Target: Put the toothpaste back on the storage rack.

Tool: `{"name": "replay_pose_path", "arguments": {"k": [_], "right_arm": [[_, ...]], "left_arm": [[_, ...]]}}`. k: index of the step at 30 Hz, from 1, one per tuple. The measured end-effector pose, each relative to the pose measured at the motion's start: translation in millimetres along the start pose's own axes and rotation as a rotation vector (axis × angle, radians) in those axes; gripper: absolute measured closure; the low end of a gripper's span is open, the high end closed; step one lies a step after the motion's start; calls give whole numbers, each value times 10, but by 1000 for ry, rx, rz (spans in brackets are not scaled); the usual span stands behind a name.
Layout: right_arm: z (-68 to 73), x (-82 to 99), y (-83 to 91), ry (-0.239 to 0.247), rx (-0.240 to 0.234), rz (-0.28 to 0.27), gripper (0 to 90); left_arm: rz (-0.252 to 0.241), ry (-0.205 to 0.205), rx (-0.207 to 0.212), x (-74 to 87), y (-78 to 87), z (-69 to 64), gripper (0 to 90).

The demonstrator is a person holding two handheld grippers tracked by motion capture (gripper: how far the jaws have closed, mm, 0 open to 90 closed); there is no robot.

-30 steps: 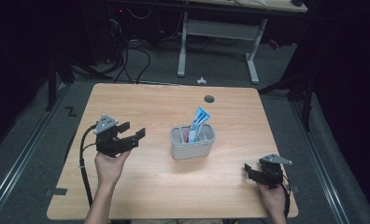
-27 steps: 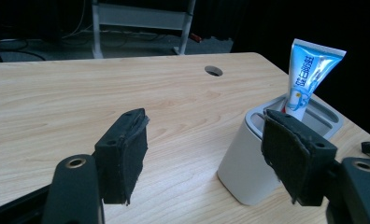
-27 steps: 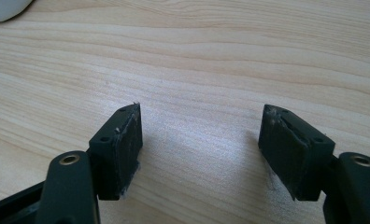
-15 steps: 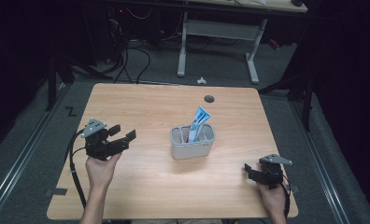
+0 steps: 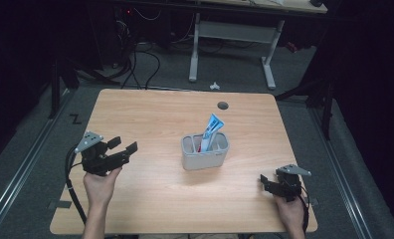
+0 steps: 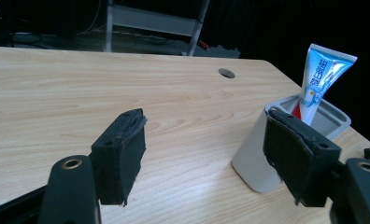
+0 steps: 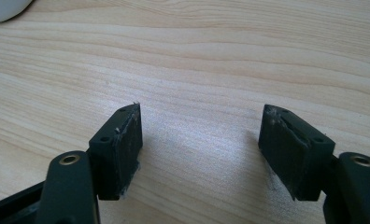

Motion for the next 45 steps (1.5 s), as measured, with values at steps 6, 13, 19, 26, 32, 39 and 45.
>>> {"name": "replay_pose_path", "arguments": {"k": [6, 13, 19, 26, 32, 39, 45], "right_arm": [[0, 0, 0, 0, 0, 0, 307], [0, 0, 0, 0, 0, 0, 307], [0, 0, 0, 0, 0, 0, 307], [0, 0, 0, 0, 0, 0, 307], [0, 0, 0, 0, 0, 0, 307], [1, 0, 0, -1, 0, 0, 307], [3, 0, 0, 4, -2, 0, 307]], "left_arm": [[18, 4, -17, 100, 29, 38, 301], [33, 7, -25, 192, 27, 45, 300], [42, 3, -28, 261, 30, 46, 300], [54, 14, -28, 368, 21, 58, 299], [66, 18, -29, 410, -1, 61, 299], [92, 6, -23, 457, -76, 23, 300], [116, 10, -23, 539, -156, 17, 301]]}}
Point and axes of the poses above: each handheld gripper's, and its own axes: y roughly backward along the jaws, x roughly out of its underside, z roughly to its left, the point moved 3 cm from there along -y, roughly forward along the jaws, and after that the axes turned 14 degrees about -y, right-handed, at the moved point
